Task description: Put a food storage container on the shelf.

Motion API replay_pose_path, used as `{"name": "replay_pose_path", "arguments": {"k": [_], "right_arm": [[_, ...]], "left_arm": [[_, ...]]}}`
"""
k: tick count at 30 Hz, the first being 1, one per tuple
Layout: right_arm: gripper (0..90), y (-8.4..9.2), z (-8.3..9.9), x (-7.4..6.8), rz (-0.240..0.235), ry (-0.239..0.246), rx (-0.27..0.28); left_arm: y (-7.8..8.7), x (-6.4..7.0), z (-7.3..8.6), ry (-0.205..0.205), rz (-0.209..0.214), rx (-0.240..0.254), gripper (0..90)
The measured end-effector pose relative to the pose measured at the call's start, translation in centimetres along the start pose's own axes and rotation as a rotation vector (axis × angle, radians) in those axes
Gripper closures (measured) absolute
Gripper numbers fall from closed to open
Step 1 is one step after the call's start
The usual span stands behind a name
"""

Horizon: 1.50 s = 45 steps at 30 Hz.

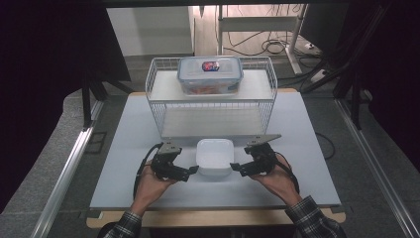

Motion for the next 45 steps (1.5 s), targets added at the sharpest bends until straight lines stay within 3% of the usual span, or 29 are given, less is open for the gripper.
{"name": "replay_pose_path", "arguments": {"k": [4,8,11,15,17,20,23,25,27,32,36,39,42,45], "right_arm": [[20.3,-0.5,-1.0,0.2,-0.002,0.004,0.005],[20.4,-1.4,-1.6,0.3,0.001,0.016,-0.002],[20.4,-2.2,-1.7,0.6,0.011,0.026,-0.019],[19.8,-3.2,-1.5,1.3,0.004,-0.001,-0.04],[18.4,-3.6,-1.4,1.6,-0.036,-0.039,-0.038],[17.5,-3.8,-1.2,1.9,-0.075,-0.08,-0.037],[20.6,-4.0,-0.9,1.9,-0.143,-0.131,-0.043],[22.1,-4.0,-0.7,1.6,-0.172,-0.148,-0.046],[24.2,-3.7,-0.6,1.2,-0.162,-0.143,-0.057],[42.5,-2.3,-0.1,0.3,-0.142,-0.156,-0.066],[58.1,-1.5,0.3,0.8,-0.162,-0.236,-0.039],[63.0,-1.2,0.2,0.7,-0.158,-0.271,-0.037],[74.3,-0.8,0.1,0.6,-0.155,-0.294,-0.015],[78.8,-0.7,0.1,0.4,-0.144,-0.286,-0.011]], "left_arm": [[-0.7,-0.1,-1.3,-0.013,-0.012,0.0,13.7],[-1.7,-0.4,-2.2,0.012,-0.005,0.001,17.7],[-2.9,-0.6,-2.3,0.024,0.005,-0.014,18.0],[-4.5,-0.8,-2.0,0.043,0.04,-0.066,12.8],[-4.9,-0.8,-1.8,0.067,0.065,-0.075,7.4],[-5.0,-1.0,-1.6,0.099,0.111,-0.076,7.5],[-5.2,-0.7,-1.3,0.125,0.188,-0.085,8.7],[-5.2,-0.4,-1.1,0.131,0.195,-0.094,8.5],[-4.7,-0.2,-0.8,0.115,0.193,-0.11,9.6],[-3.3,0.2,-0.1,0.154,0.199,-0.112,24.8],[-2.2,-0.2,-0.1,0.196,0.177,-0.069,50.7],[-1.9,-0.3,0.0,0.232,0.177,-0.061,57.6],[-1.5,-0.6,-0.2,0.238,0.121,-0.034,68.0],[-1.3,-0.7,-0.2,0.255,0.1,-0.022,73.6]]}}
Point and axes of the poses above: each handheld gripper's, and its own axes: y roughly backward along the jaws, z roughly out of its underside, x roughly to its right, the point moved 5 cm from there along -y, roughly forward along the jaws, and after that the axes turned 3 degrees about -z, right-handed, at the moved point
